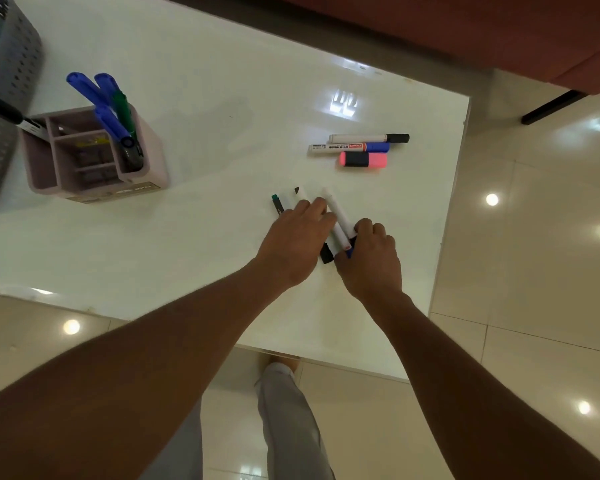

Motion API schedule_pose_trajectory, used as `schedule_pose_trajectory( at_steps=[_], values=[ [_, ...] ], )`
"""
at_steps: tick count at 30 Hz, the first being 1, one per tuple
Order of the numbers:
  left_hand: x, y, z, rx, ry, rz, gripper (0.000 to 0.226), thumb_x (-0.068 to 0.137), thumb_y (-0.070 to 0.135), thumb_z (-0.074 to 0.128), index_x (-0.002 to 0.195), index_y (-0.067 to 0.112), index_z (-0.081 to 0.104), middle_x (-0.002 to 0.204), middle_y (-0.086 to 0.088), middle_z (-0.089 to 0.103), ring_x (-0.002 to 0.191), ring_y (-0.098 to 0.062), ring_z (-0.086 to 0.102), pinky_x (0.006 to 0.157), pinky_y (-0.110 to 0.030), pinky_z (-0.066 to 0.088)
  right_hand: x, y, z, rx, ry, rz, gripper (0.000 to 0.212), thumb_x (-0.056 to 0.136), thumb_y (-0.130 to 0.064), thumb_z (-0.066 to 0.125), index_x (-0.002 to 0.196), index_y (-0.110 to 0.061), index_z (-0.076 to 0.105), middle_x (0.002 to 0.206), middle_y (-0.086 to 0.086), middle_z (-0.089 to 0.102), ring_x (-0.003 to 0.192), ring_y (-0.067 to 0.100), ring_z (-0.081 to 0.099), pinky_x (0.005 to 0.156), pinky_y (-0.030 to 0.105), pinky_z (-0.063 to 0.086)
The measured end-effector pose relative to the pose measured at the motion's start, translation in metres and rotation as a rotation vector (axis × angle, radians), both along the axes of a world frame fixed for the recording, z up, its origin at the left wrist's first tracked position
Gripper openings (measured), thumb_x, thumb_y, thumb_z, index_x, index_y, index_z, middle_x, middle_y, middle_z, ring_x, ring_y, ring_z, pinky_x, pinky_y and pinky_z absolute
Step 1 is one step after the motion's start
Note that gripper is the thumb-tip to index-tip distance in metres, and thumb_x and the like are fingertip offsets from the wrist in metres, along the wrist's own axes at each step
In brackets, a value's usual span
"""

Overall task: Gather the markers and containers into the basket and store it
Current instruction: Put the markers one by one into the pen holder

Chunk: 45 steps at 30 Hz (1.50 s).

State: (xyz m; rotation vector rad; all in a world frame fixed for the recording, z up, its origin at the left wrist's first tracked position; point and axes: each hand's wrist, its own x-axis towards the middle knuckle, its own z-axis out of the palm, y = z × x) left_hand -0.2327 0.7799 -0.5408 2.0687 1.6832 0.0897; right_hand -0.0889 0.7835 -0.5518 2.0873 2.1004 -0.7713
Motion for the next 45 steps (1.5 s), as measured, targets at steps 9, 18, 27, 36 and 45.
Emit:
schedule_pose_trajectory(
  at_steps=[9, 18, 27, 36, 45],
  values=[
    [0.001, 0.014, 0.005, -0.019, 0.135, -0.214, 0.043, 0.087, 0.005, 0.056, 0.127, 0.013, 0.044, 0.127, -0.007, 0.048, 0.109, -0.023, 0.045, 0.074, -0.030, 0.038, 0.007, 0.000, -0.001, -0.040, 0.115, -0.011, 0.018, 0.095, -0.014, 0.050, 0.112, -0.008, 0.046, 0.091, 0.007, 0.053, 0.074, 0.021, 0.051, 0.060, 0.027, 0.039],
    [-0.037, -0.003, 0.020, 0.179, -0.231, 0.144, 0.041, 0.081, -0.006, 0.055, 0.117, 0.014, 0.054, 0.119, -0.003, 0.050, 0.094, -0.021, 0.052, 0.059, -0.036, 0.052, -0.006, 0.024, 0.068, 0.199, 0.289, -0.118, 0.032, 0.095, -0.020, 0.060, 0.126, -0.012, 0.062, 0.087, 0.001, 0.063, 0.070, 0.019, 0.060, 0.071, 0.029, 0.052],
    [-0.113, -0.059, 0.089, 0.421, -0.507, 0.729, 0.029, 0.096, 0.018, 0.048, 0.121, 0.008, 0.059, 0.114, -0.004, 0.067, 0.102, -0.019, 0.065, 0.091, -0.036, 0.055, -0.139, 0.041, 0.175, 0.230, 0.384, 0.177, 0.021, 0.087, -0.021, 0.070, 0.107, -0.016, 0.069, 0.090, -0.003, 0.067, 0.077, 0.012, 0.060, 0.080, 0.021, 0.051],
    [-0.228, -0.102, 0.127, 0.588, -0.489, 0.927, 0.024, 0.090, 0.007, 0.056, 0.113, 0.003, 0.062, 0.103, -0.004, 0.069, 0.092, -0.009, 0.062, 0.085, -0.016, 0.051, -0.306, 0.029, 0.212, 0.093, 0.371, 0.376, 0.007, 0.085, -0.023, 0.070, 0.092, -0.023, 0.069, 0.078, -0.011, 0.059, 0.065, 0.004, 0.056, 0.060, 0.004, 0.043],
    [-0.297, -0.096, 0.101, 0.449, -0.565, 0.974, 0.025, 0.093, 0.000, 0.056, 0.116, 0.007, 0.060, 0.107, 0.000, 0.068, 0.095, -0.009, 0.064, 0.087, -0.020, 0.053, -0.395, 0.022, 0.157, 0.004, 0.110, 0.380, 0.016, 0.090, -0.017, 0.058, 0.100, -0.007, 0.066, 0.095, 0.011, 0.066, 0.090, 0.027, 0.061, 0.083, 0.041, 0.052]
  ],
)
